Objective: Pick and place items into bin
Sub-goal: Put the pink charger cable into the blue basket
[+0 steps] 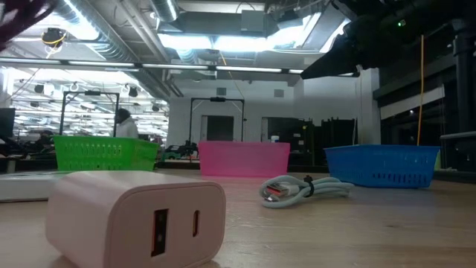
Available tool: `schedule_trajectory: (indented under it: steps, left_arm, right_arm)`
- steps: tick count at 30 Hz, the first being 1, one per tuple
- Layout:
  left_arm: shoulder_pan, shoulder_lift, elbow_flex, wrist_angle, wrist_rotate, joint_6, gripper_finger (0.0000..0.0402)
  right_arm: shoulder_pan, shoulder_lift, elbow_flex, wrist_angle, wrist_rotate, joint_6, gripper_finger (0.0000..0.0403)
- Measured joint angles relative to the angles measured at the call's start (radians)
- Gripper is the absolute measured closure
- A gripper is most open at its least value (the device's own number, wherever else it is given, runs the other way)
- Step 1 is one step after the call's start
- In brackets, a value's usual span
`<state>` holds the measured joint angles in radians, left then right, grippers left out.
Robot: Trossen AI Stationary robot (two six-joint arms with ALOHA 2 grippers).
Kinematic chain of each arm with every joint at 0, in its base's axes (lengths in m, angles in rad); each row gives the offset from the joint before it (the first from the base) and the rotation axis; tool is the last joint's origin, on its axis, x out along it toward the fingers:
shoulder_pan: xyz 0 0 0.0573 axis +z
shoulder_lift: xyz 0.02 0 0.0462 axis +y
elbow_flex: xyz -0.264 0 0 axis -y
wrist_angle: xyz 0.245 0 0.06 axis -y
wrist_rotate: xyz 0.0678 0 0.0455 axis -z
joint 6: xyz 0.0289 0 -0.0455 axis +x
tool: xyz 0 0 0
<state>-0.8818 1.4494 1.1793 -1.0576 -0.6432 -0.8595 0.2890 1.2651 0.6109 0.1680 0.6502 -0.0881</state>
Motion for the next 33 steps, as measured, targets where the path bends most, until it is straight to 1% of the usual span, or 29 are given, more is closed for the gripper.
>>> schedule_trajectory:
  steps: [3,6,9,12,17,20,25,31,33]
  left_arm:
    - [0.005,-0.060,0.000,0.000,-0.128,0.082,0.0398]
    - [0.024,-0.098,0.001,0.002,-0.200,0.157,0.0398]
    - [0.058,-0.112,0.001,0.013,-0.234,0.234,0.0398]
    - [0.108,-0.113,0.001,0.051,-0.255,0.332,0.0398]
    - [0.196,-0.113,0.001,0.215,-0.248,0.586,0.0398]
    - [0.245,-0.113,0.001,0.328,-0.190,0.743,0.0398]
    - [0.346,-0.113,0.001,0.509,-0.041,0.933,0.0398]
    - [0.467,-0.113,0.001,0.673,0.129,1.099,0.0398]
    - [0.506,-0.109,0.001,0.730,0.185,1.141,0.0398]
  right_arm:
    - [0.000,0.000,0.000,0.000,0.000,-0.001,0.0402]
    - [0.000,0.000,0.000,0.000,0.000,-0.001,0.0402]
    - [0.000,0.000,0.000,0.015,0.000,-0.002,0.0402]
    - [0.000,0.000,0.000,0.083,-0.001,-0.015,0.0402]
    - [0.000,0.000,0.000,0.148,-0.115,-0.075,0.0400]
    - [0.001,0.000,0.000,0.158,-0.159,-0.078,0.0385]
    - [0.001,0.000,0.000,0.159,-0.175,-0.078,0.0339]
    - [0.010,0.000,0.000,0.200,-0.261,-0.082,0.0277]
    - [0.016,0.000,0.000,0.221,-0.269,-0.111,0.0260]
